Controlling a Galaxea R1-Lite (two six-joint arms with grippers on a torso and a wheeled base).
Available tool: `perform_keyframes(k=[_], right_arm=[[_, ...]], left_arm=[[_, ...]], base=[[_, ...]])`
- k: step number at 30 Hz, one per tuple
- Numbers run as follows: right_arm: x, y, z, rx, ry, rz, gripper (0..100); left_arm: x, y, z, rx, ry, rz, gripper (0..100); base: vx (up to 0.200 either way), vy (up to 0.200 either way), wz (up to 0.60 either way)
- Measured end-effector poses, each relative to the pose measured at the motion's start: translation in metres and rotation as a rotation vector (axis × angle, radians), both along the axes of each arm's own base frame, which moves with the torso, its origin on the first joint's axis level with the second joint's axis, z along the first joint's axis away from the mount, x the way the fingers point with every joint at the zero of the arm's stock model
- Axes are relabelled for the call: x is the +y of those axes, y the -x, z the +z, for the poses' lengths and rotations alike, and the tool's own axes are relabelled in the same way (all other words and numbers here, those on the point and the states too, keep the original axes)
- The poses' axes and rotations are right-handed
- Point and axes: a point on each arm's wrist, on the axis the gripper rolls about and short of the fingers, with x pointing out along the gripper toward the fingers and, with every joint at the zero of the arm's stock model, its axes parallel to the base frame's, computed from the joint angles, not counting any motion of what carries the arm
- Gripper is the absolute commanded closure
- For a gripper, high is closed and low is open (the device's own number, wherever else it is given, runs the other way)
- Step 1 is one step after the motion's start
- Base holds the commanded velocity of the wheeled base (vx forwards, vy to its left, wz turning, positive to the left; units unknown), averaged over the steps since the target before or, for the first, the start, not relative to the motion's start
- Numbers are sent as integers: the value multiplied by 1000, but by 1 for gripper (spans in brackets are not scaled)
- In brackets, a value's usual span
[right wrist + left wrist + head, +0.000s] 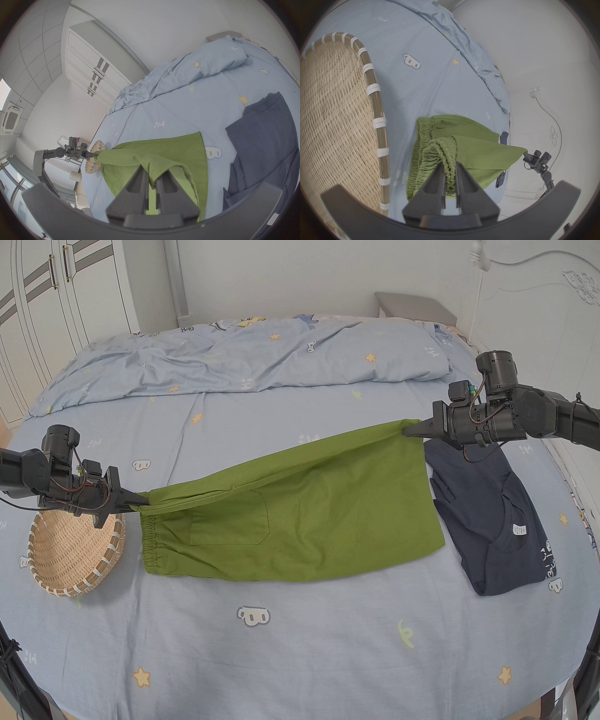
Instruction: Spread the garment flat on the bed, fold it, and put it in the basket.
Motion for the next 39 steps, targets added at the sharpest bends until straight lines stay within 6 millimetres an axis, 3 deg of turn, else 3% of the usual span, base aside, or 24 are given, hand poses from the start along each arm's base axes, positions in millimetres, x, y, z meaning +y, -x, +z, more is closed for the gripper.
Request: perform_keyframes(k=[13,14,15,28,39], right_arm=[[1,-16,-10,1,0,-6,100],[1,-17,-12,6,1,-6,100],[1,-18,-14,10,3,-7,0],[12,-25,-33,45,13,16,0],[13,-17,-51,121,28,23,0]], left_arm=[[1,-7,-8,14,1,0,100],[1,-8,-8,14,1,0,0],[1,-9,-9,15,0,0,0],[-5,-9,-11,34,15,-17,0],[-37,3,2,25,26,-79,0]], base=[[0,0,0],[0,0,0],[0,0,0],[0,0,0],[0,0,0]])
